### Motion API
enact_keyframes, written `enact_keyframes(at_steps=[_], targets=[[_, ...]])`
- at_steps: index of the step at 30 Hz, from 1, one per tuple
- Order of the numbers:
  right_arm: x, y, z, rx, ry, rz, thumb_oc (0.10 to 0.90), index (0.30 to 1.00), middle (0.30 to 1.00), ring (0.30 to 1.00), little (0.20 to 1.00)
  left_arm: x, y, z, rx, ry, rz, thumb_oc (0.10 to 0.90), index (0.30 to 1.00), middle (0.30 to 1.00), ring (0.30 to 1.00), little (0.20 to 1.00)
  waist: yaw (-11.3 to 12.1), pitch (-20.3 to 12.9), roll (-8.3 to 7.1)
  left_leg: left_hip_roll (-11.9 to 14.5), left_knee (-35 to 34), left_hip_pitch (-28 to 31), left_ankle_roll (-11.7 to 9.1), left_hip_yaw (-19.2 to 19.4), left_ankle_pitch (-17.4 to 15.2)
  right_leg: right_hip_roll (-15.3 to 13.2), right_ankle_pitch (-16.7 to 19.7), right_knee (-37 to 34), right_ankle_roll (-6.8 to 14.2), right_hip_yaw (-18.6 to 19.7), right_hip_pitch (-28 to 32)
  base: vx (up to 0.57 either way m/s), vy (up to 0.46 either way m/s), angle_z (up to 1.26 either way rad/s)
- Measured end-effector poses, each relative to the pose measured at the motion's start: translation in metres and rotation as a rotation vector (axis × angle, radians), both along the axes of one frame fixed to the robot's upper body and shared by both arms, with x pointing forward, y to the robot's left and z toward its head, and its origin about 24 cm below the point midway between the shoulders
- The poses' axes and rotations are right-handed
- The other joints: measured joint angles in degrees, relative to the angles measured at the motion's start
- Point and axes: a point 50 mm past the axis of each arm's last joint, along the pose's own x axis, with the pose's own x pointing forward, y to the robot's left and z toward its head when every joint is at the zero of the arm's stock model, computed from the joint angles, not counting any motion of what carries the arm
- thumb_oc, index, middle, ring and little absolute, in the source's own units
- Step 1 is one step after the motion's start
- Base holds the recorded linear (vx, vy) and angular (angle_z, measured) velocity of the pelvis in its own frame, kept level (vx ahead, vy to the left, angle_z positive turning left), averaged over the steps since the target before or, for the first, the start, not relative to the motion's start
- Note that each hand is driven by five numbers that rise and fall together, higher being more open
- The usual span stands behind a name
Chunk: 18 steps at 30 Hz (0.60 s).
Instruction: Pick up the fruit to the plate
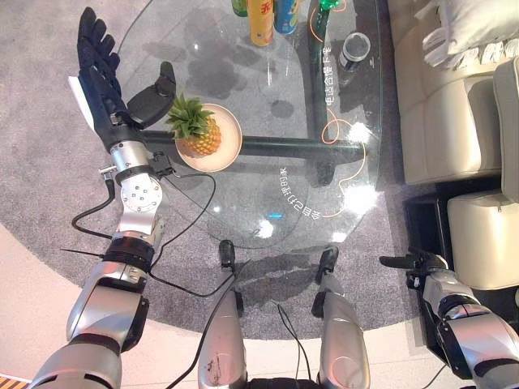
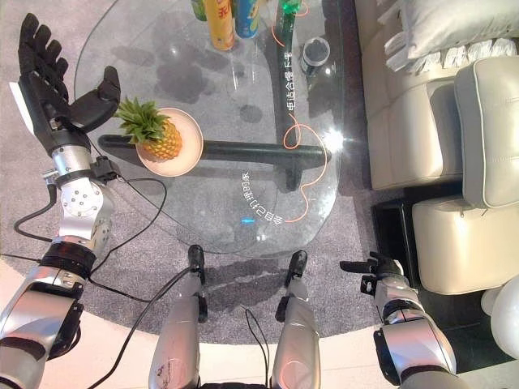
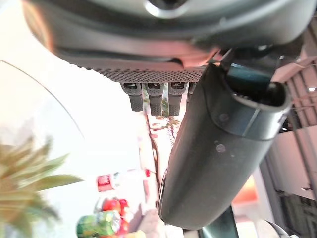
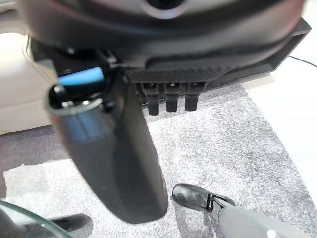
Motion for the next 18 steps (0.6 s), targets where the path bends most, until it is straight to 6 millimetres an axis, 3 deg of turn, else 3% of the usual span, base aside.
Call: enact_keyframes(at_steps=[4,7,8,10,11,14,18], targets=[[-0.007,0.002,-0.008,0.029,0.008,-0.022,0.800,0.900,0.900,0.900,0.900,-0.003,0.008,-0.011,-0.008,0.051,0.007,0.800,0.900,0.900,0.900,0.900,-0.15,-0.08,-0.12,-0.33,-1.66,3.42,0.04,0.64,-0.06,-0.06,1.29,-3.54,0.34,-0.79,4.16,0.07,0.023,0.00],[-0.026,0.006,-0.027,0.057,0.053,-0.036,0.800,0.900,0.900,0.900,0.900,-0.011,0.022,-0.042,-0.046,0.170,-0.011,0.800,0.900,0.900,0.900,0.900,-0.26,-0.89,-0.23,-0.61,-4.17,8.64,-0.06,0.86,-0.17,0.00,2.09,-7.01,0.68,-1.35,10.12,0.14,0.038,0.04],[-0.034,0.008,-0.035,0.070,0.068,-0.042,0.800,0.900,0.900,0.900,0.900,-0.014,0.027,-0.058,-0.059,0.231,-0.009,0.800,0.900,0.900,0.900,0.900,-0.12,-1.56,-0.27,-0.60,-5.16,10.49,-0.07,1.35,-0.18,0.00,1.89,-7.04,0.87,-1.43,11.24,0.14,0.026,-0.05],[-0.058,0.011,-0.055,0.070,0.139,-0.030,0.800,0.900,0.900,0.900,0.900,-0.026,0.036,-0.098,-0.080,0.391,-0.003,0.800,0.900,0.900,0.900,0.900,-0.14,-6.09,-0.30,-0.72,-5.70,10.87,-0.18,1.73,-0.69,-0.17,1.10,-7.03,1.28,-1.41,11.38,0.20,0.012,-0.01],[-0.075,0.013,-0.066,0.073,0.193,-0.025,0.800,0.900,0.900,0.900,0.900,-0.036,0.041,-0.126,-0.083,0.506,0.005,0.800,0.900,0.900,0.900,0.900,0.08,-8.00,-0.35,-0.77,-5.69,11.82,-0.23,1.75,-1.15,-0.21,0.81,-7.02,1.37,-1.56,12.43,0.27,0.006,0.07],[-0.099,0.014,-0.079,0.073,0.265,-0.012,0.800,0.900,0.900,0.900,0.900,-0.061,0.048,-0.177,-0.063,0.722,0.036,0.800,0.900,0.900,0.900,0.900,-0.01,-9.90,-0.53,-0.79,-5.71,15.43,-0.21,1.89,-2.34,-0.34,0.40,-7.05,1.73,-2.57,16.12,0.25,0.009,0.04],[-0.147,0.029,-0.107,0.069,0.446,0.057,0.800,0.900,0.900,0.900,0.900,-0.130,0.066,-0.265,-0.042,1.152,0.135,0.800,0.900,0.900,0.900,0.900,-0.09,-18.36,-1.68,-0.67,-5.92,19.76,-0.68,2.17,-4.21,-0.38,-2.40,-7.10,1.88,-2.54,20.54,0.22,0.009,0.01]])
